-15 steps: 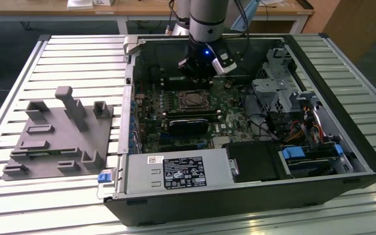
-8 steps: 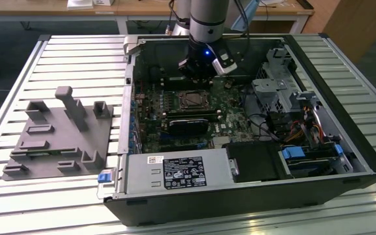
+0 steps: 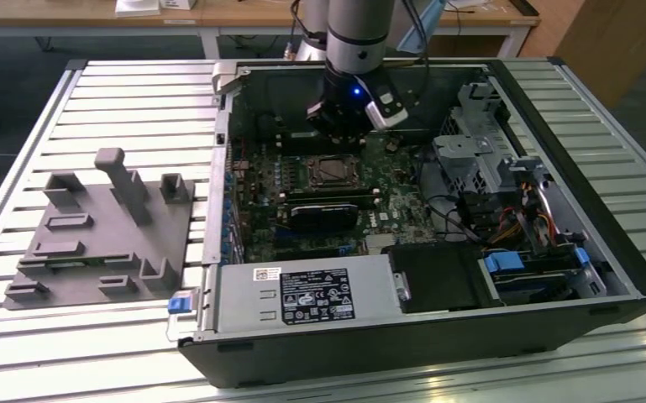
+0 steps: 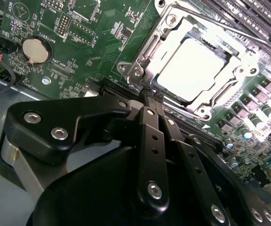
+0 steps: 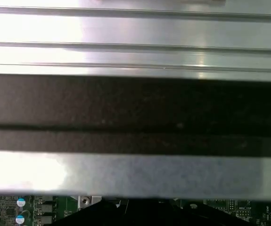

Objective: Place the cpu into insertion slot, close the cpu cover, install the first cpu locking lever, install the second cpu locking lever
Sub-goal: 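Install the second cpu locking lever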

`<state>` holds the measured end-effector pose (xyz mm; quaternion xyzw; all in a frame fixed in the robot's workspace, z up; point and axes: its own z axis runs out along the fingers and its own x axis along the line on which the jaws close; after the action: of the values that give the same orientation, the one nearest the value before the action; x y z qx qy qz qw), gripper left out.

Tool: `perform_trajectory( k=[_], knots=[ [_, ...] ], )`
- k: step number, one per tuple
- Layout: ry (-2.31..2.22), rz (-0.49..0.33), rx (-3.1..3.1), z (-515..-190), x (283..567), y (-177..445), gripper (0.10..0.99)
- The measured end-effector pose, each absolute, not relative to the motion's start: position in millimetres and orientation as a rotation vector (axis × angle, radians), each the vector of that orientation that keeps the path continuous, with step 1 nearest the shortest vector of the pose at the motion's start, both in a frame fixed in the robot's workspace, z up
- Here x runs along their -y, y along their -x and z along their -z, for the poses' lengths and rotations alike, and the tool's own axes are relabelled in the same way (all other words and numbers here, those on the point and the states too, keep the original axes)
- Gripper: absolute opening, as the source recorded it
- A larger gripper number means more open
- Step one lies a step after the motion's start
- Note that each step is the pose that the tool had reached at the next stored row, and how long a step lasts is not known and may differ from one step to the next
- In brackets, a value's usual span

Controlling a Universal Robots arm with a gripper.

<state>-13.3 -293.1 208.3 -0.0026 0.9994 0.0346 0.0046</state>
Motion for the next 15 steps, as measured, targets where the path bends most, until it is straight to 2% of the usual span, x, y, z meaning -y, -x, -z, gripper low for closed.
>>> perform_trajectory(
  k=[15],
  knots=[
    [0.008, -0.108, -3.130, -208.3, 303.3, 13.0, 0.106]
  ],
)
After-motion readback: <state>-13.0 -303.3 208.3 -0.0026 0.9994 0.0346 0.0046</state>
